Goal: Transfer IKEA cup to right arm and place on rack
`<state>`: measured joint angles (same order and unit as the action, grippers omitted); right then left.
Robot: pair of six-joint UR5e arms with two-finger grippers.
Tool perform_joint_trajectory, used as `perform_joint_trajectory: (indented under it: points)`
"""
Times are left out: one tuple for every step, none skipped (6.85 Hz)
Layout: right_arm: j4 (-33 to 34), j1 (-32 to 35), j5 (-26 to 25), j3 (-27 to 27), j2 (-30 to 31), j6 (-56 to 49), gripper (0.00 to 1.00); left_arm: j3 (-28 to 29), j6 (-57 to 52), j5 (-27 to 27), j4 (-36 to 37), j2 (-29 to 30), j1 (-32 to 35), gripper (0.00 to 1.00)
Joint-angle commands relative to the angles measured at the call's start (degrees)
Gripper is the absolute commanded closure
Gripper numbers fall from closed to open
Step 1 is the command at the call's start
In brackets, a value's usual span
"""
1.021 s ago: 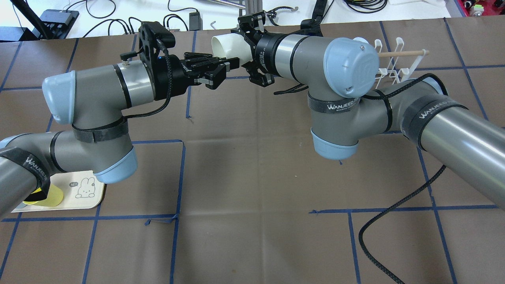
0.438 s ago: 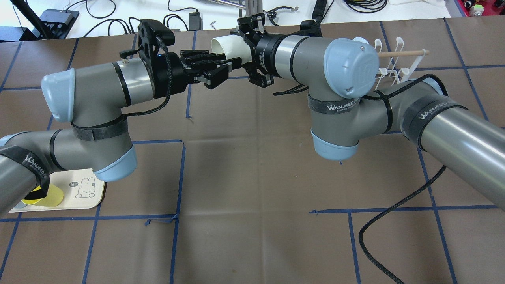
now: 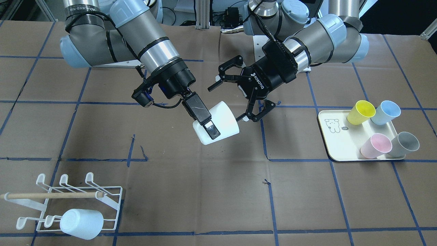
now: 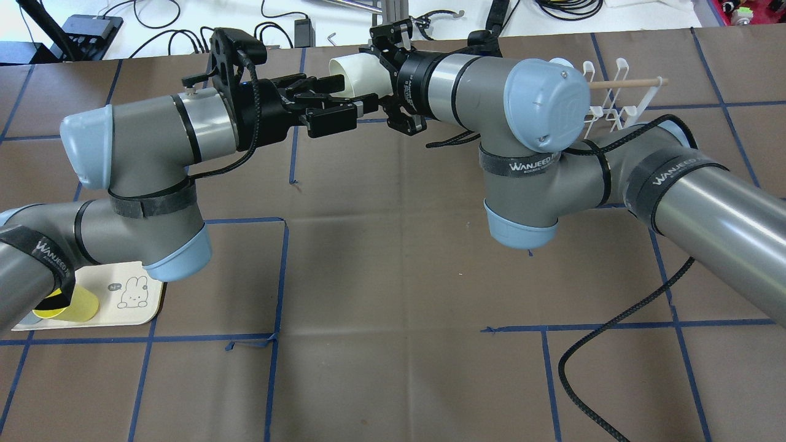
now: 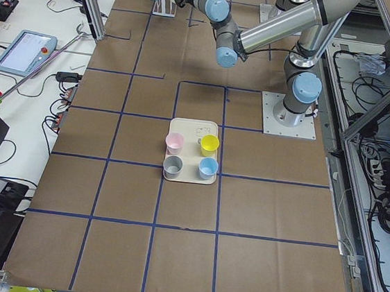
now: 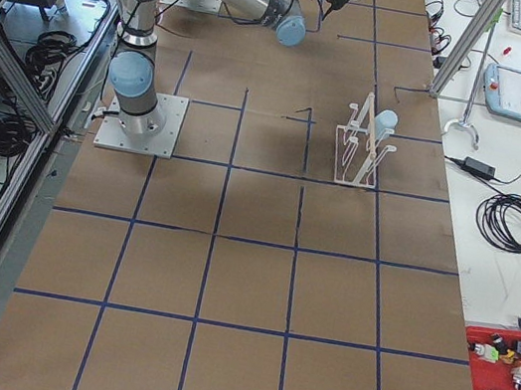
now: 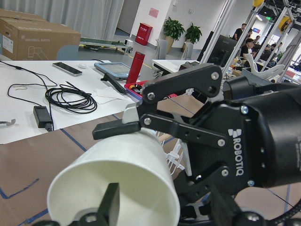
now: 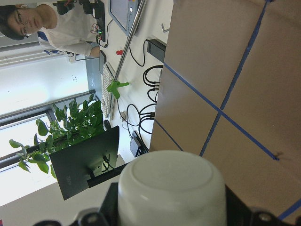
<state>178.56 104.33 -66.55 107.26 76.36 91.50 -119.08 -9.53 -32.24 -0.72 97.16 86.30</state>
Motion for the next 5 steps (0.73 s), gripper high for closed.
perform_joint_trajectory:
  points:
    - [0.2, -0.9, -0.6, -0.5, -0.3, -0.1, 0.81, -0.5, 0.4, 0.8, -0.5, -1.5, -5.8, 0.02]
    - [0.5, -2.6, -1.2, -1.2, -1.2, -0.9, 0.81, -0.7, 0.5, 0.8, -1.8, -2.7, -8.2, 0.02]
    - [0.6, -5.9, -3.0, -3.1, -2.4, -6.1, 0.82, 0.3, 0.5, -0.1, -5.6, -3.4, -8.9, 0.02]
    - [0.6, -9.4, -3.2, -4.6, -3.0, -14.6, 0.83, 2.0, 0.5, -5.6, -10.5, -3.8, -9.0, 0.02]
    - [0.7, -12.4, -3.1, -4.7, -3.1, -23.8, 0.85, 5.8, 0.5, -13.4, -16.8, -3.6, -8.7, 0.02]
